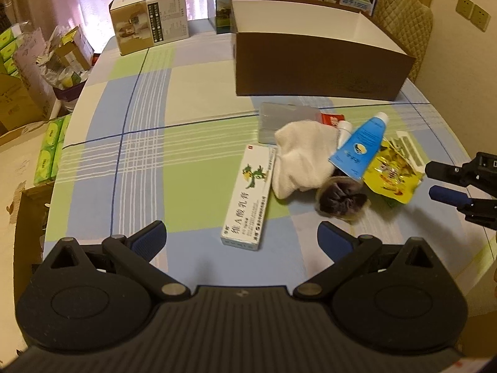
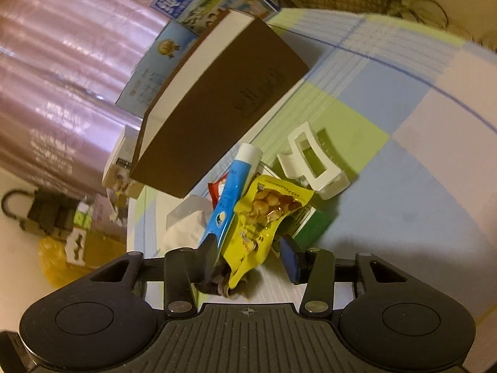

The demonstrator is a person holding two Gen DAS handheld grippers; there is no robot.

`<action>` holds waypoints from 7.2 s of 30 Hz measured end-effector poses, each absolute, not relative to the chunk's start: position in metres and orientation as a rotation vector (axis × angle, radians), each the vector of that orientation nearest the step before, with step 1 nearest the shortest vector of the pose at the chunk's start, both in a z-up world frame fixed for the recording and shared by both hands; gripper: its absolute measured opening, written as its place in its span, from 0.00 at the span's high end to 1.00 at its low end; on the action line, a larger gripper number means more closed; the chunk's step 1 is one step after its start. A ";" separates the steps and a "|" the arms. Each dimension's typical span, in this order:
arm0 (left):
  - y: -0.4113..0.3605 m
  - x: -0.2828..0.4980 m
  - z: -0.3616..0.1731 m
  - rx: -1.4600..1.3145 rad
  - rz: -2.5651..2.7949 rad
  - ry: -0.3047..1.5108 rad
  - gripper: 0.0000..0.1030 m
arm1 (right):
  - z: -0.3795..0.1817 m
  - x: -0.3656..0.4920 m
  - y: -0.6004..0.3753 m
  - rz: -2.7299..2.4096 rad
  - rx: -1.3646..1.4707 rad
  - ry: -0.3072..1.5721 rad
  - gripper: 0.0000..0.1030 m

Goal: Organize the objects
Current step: 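Grasp the yellow snack pouch with the right gripper and lift it, then grasp the white parrot medicine carton with the left gripper while right carries pouch, then lower carton and pouch into the brown box and open both grippers, then withdraw both tools from the box back toward the remaining items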

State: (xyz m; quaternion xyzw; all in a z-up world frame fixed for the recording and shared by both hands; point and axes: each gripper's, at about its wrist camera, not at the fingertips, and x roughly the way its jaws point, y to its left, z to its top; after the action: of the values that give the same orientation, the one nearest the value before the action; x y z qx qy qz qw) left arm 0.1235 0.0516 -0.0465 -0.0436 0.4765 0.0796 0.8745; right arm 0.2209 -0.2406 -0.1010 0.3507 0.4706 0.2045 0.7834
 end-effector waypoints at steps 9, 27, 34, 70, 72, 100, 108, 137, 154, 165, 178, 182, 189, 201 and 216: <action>0.059 0.137 -0.052 -0.107 0.194 1.016 0.01 | -0.123 0.238 -0.246 0.431 0.894 1.062 0.67; 0.063 0.154 -0.060 -0.103 0.191 1.038 0.01 | -0.148 0.248 -0.246 0.481 0.975 1.063 0.87; 0.064 0.158 -0.068 -0.089 0.180 1.046 0.01 | -0.130 0.248 -0.254 0.503 0.942 1.026 0.93; 0.066 0.197 -0.112 -0.016 0.120 1.079 0.67 | -0.079 0.280 -0.304 0.495 0.824 0.982 0.94; 0.068 0.195 -0.103 -0.036 0.142 1.065 0.67 | -0.077 0.288 -0.302 0.510 0.813 0.983 0.94; 0.019 0.376 0.011 -0.042 0.164 0.813 0.67 | -0.015 0.456 -0.235 0.778 0.642 0.861 0.94; 0.001 0.443 -0.002 -0.044 0.170 0.853 0.67 | -0.032 0.504 -0.198 0.821 0.547 0.957 0.94; -0.008 0.511 -0.091 -0.109 0.191 1.077 0.59 | -0.075 0.540 -0.144 0.844 0.263 1.137 0.94; 0.002 0.487 -0.067 -0.082 0.231 1.025 0.37 | -0.054 0.532 -0.134 0.882 0.231 1.055 0.56; 0.003 0.458 -0.046 -0.078 0.261 0.994 0.29 | -0.044 0.516 -0.149 0.858 0.209 1.050 0.47; -0.007 0.420 -0.007 -0.079 0.255 0.913 0.26 | -0.013 0.479 -0.175 0.838 0.233 0.986 0.44; -0.011 0.406 0.003 -0.079 0.242 0.888 0.25 | -0.001 0.463 -0.187 0.819 0.234 0.952 0.43; -0.018 0.377 0.018 -0.083 0.201 0.837 0.23 | 0.012 0.428 -0.214 0.762 0.264 0.902 0.42; -0.008 0.317 0.034 -0.098 0.144 0.797 0.22 | 0.026 0.361 -0.246 0.664 0.320 0.863 0.42; 0.041 0.238 0.025 -0.151 0.161 0.831 0.21 | -0.003 0.292 -0.237 0.593 0.308 0.957 0.42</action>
State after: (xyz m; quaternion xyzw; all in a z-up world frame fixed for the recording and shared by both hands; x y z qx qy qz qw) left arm 0.2384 0.0411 0.0249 -0.0731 0.4028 0.0780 0.9090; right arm 0.2918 -0.2371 -0.0030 0.1455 0.4518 0.2799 0.8345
